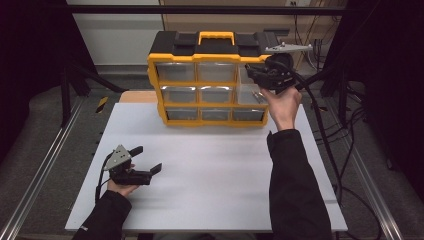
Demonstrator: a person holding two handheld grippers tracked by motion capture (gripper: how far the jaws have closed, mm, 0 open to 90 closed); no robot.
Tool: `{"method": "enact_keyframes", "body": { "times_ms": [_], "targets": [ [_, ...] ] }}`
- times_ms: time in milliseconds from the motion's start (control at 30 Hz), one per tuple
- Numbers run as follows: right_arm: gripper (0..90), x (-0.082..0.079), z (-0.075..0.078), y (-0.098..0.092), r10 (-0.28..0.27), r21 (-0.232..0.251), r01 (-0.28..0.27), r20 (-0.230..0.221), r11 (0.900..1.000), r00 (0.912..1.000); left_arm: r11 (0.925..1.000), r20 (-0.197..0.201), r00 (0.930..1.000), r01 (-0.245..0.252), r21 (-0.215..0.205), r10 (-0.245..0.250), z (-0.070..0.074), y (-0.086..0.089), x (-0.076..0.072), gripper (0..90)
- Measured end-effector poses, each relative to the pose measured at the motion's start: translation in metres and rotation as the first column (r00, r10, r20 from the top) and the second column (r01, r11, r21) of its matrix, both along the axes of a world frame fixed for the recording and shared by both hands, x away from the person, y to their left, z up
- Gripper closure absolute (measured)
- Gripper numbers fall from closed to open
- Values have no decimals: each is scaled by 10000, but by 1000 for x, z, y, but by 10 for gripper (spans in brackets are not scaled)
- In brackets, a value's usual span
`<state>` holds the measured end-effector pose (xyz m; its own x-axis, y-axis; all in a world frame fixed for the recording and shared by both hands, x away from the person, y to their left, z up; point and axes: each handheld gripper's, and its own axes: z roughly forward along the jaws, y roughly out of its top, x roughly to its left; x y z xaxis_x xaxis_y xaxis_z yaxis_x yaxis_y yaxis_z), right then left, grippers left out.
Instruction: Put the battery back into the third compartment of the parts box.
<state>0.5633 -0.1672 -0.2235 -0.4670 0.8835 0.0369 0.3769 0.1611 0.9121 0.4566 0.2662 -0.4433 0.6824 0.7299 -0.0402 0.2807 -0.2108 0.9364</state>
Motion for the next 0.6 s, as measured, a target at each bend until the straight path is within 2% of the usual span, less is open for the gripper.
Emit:
{"method": "enact_keyframes", "body": {
  "times_ms": [367,467,533,600],
  "targets": [
    [764,4,-13,3,-227,-515,199,-532,9985,9983,10000,-23,10000,11,63,-10,0,0,0,8],
    [757,3,-13,1,-230,-392,212,-452,9990,9987,10000,-19,10000,10,55,-10,0,0,0,8],
    [732,2,-13,0,-308,-327,300,-243,9990,9992,10000,-12,10000,17,62,-17,0,0,0,8],
    [702,0,-11,-2,-264,-74,263,-135,9996,9996,10000,-17,10000,8,61,-8,0,0,0,8]
  ]
}}
